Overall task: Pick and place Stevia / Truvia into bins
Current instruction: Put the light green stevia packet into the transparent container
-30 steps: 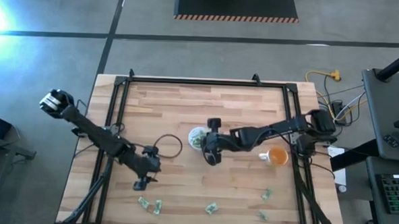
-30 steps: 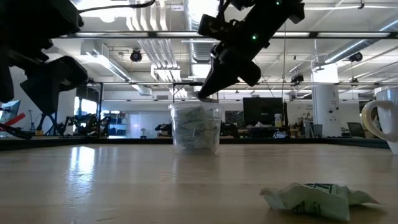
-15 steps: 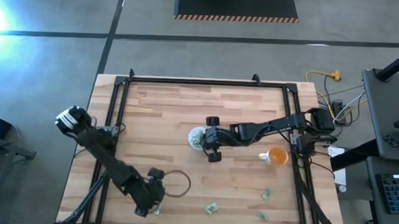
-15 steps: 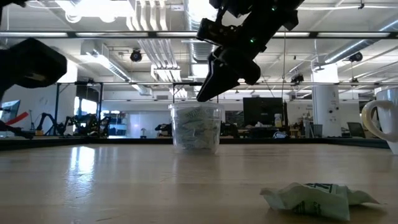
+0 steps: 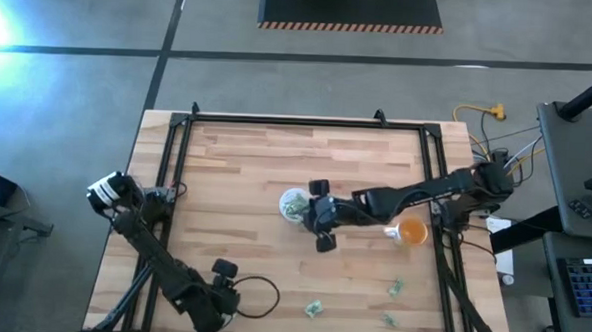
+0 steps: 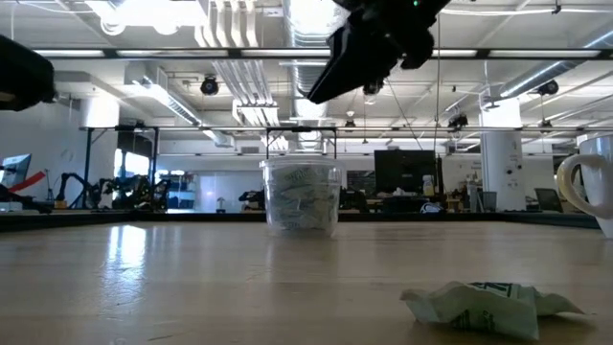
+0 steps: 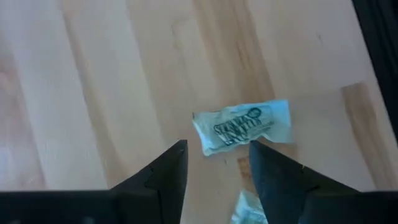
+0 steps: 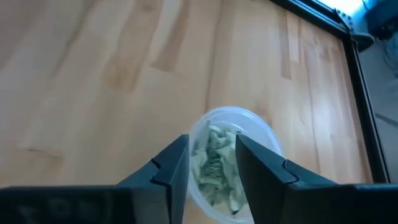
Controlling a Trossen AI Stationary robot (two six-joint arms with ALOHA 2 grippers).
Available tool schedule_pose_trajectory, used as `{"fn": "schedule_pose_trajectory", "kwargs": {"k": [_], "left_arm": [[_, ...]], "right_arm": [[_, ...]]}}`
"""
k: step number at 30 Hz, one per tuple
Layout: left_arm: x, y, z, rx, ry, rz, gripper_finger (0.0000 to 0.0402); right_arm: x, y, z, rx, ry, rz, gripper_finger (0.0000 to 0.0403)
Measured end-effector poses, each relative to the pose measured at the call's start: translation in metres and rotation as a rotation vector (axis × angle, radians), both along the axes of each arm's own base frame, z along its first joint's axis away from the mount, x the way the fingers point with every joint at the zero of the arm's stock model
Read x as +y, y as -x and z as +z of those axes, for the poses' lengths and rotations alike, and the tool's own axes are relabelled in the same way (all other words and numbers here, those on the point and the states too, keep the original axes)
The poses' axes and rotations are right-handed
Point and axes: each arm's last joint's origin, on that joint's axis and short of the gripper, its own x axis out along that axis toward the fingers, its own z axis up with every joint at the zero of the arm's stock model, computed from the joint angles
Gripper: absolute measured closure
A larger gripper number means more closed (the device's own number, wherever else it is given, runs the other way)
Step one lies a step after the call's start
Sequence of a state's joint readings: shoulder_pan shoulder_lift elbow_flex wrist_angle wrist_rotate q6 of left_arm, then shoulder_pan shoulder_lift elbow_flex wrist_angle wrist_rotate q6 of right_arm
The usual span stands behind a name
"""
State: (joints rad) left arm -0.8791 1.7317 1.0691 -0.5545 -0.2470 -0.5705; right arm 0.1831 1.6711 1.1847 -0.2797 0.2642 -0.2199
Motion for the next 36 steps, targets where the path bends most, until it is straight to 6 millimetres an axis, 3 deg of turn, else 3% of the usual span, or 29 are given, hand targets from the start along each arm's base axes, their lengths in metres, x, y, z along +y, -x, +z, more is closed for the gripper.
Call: {"fn": "schedule_pose_trajectory", "kwargs": {"k": [9,18,22,27,36], "left_arm": [[0.002,-0.004,-0.011,-0.028,0.003,0.018,0.0258],[0.004,-0.003,-0.019,-0.007,0.024,0.012,0.0264],[0.004,-0.002,-0.019,0.006,0.034,0.002,0.0301],[0.004,-0.002,-0.019,0.006,0.005,-0.088,0.0387],[0.014,-0.006,-0.009,-0.087,-0.204,-0.190,0.0400]], "right_arm": [[0.031,0.010,0.006,-0.015,-0.006,0.089,0.0293],[0.048,0.015,0.006,-0.014,-0.007,0.138,0.0297],[0.055,0.018,0.005,0.001,-0.015,0.134,0.0302],[0.063,0.026,0.001,0.039,-0.007,0.063,0.0310],[0.088,0.053,-0.010,0.169,-0.162,-0.128,0.0319]]}}
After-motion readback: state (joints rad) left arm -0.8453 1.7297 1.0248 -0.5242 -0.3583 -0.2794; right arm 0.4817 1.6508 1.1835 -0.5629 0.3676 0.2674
